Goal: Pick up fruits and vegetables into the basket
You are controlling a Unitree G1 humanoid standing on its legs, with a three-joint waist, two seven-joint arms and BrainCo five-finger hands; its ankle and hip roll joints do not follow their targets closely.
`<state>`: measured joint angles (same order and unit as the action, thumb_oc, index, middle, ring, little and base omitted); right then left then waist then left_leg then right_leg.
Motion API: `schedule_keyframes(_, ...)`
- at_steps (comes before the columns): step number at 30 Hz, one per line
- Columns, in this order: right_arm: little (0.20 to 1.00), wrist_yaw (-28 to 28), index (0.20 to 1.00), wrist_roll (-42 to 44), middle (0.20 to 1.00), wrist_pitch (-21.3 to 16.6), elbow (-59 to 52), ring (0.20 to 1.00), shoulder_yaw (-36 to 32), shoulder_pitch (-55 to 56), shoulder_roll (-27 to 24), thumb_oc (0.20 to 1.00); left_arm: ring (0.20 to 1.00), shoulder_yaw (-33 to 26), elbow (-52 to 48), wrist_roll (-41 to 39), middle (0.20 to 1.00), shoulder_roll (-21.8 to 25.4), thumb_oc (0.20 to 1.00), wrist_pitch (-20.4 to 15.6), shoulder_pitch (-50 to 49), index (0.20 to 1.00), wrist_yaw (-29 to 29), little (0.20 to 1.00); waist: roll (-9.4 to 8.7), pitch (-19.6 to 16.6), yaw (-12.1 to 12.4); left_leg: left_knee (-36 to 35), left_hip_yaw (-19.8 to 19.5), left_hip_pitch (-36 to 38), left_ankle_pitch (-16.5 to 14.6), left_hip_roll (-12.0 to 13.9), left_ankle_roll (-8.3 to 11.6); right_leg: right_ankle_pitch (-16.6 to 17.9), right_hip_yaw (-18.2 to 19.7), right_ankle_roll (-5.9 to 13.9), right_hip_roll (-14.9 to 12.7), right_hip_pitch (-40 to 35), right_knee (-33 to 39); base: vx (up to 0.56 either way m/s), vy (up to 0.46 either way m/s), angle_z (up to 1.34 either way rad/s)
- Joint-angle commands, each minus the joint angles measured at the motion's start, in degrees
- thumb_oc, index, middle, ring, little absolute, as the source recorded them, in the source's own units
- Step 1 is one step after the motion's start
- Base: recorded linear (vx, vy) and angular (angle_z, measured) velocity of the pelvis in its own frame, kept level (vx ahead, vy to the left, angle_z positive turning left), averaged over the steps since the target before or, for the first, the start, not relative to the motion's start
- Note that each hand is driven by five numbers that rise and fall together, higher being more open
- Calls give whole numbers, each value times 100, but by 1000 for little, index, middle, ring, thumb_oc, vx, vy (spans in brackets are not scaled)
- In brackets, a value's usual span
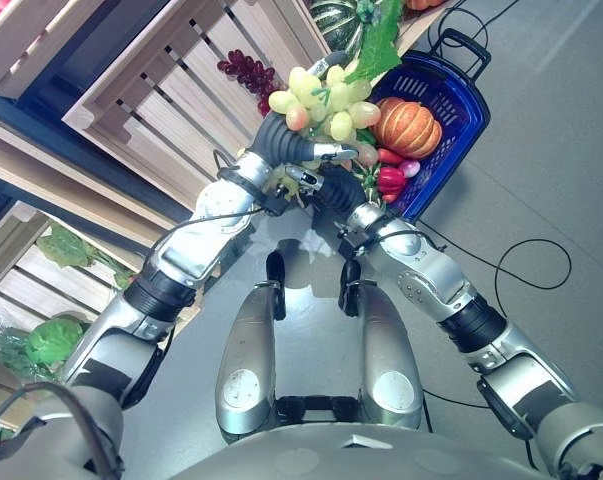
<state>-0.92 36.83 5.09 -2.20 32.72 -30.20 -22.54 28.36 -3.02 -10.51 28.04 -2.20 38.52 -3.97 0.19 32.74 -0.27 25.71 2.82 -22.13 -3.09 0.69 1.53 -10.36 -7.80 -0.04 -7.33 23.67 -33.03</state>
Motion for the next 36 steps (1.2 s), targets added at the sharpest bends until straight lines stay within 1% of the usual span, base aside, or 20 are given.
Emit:
schedule_keyframes(1,200,412,200,-132,200,-1122,-1061,200,323,-1243,953,200,1000,860,-314,381,1000,-542,1000,24,49,1000,407,1000,57,-351,-92,44,339,265,-468,-334,-349,389,-139,52,232,-239,609,0,0,0)
schedule_keyframes(8,200,275,200,-387,200,-1099,-1120,200,37,-1278,697,200,1000,766,-201,507,1000,-412,1000,133,-85,1000,359,1000,85,-380,-114,80,352,267,-482,-301,-318,359,-169,24,236,-254,580,0,0,0)
schedule_keyframes(11,200,241,200,-484,200,-1164,-1138,200,-176,-1205,545,200,1000,682,-74,626,1000,-345,1000,150,-259,1000,137,1000,99,-389,-133,93,369,281,-485,-276,-296,355,-190,12,235,-267,567,0,0,0)
schedule_keyframes(14,200,216,200,-514,200,-1161,-1194,200,-360,-1141,418,200,1000,613,53,712,1000,-281,1000,96,-408,1000,-51,1000,105,-398,-145,121,372,280,-493,-257,-284,346,-202,6,226,-268,542,0,0,0)
schedule_keyframes(17,200,238,200,-553,200,-1181,-1277,200,-688,-982,194,200,1000,407,245,751,1000,-162,1000,-73,-706,1000,-379,1000,117,-396,-154,146,397,284,-501,-216,-268,326,-230,-2,214,-267,503,6,-10,0)
schedule_keyframes(19,200,234,200,-567,200,-1183,-1308,200,-834,-903,104,200,1000,316,320,756,1000,-131,1000,-162,-848,1000,-484,1000,120,-375,-154,204,402,299,-558,-198,-258,270,-236,-4,210,-278,435,0,0,0)
schedule_keyframes(20,200,238,200,-568,200,-1184,-1315,200,-853,-893,93,200,1000,303,334,763,1000,-125,1000,-184,-866,1000,-488,1000,119,-383,-156,184,401,286,-522,-201,-260,304,-239,-8,209,-268,460,0,0,0)
schedule_keyframes(22,200,268,200,-585,200,-1198,-1346,200,-1051,-769,-11,200,1000,149,448,742,1000,-69,1000,-366,-1070,1000,-612,1000,116,-375,-162,229,403,273,-536,-180,-252,290,-241,-18,206,-258,420,0,0,0)
schedule_keyframes(23,200,275,200,-589,200,-1204,-1351,200,-1084,-737,-31,200,1000,120,452,715,1000,-62,1000,-387,-1110,1000,-619,1000,118,-369,-161,261,404,285,-577,-171,-247,251,-240,-15,205,-265,383,32,-26,0)
schedule_keyframes(25,200,275,200,-605,200,-1195,-1357,200,-1195,-661,-86,200,1000,22,503,667,1000,-44,1000,-545,-1241,1000,-641,1000,121,-364,-161,283,411,289,-585,-153,-241,237,-255,-19,197,-267,352,0,0,0)
schedule_keyframes(27,200,292,200,-629,200,-1216,-1345,200,-1339,-559,-154,200,1000,-122,527,510,1000,-14,1000,-851,-1410,1000,-599,1000,128,-350,-161,315,428,287,-596,-131,-239,224,-268,-33,190,-268,325,0,0,0)
schedule_keyframes(29,200,271,200,-650,200,-1256,-1309,200,-1407,-523,-174,200,1000,-222,517,213,1000,-58,1000,-1014,-1509,1000,-518,1000,134,-335,-155,328,439,285,-601,-118,-239,215,-281,-41,182,-263,307,4,-5,2)
schedule_keyframes(31,200,262,200,-707,200,-1318,-1269,200,-1490,-450,-182,200,1000,-330,544,145,1000,-90,1000,-1392,-1644,1000,-562,1000,141,-314,-154,344,448,285,-606,-111,-237,207,-288,-48,176,-251,272,0,0,0)
schedule_keyframes(32,200,251,200,-718,200,-1342,-1257,200,-1526,-436,-194,200,1000,-377,537,115,1000,-102,1000,-1519,-1687,1000,-573,1000,139,-304,-151,355,455,276,-607,-101,-240,203,-291,-54,176,-244,259,0,0,0)
schedule_keyframes(36,200,147,200,-696,200,-1492,-1146,200,-1684,-355,-262,200,1000,-609,597,-307,1000,-193,1000,-1811,-1889,1000,-637,1000,127,-295,-134,391,469,224,-608,-89,-243,186,-302,-79,181,-201,217,0,0,0)
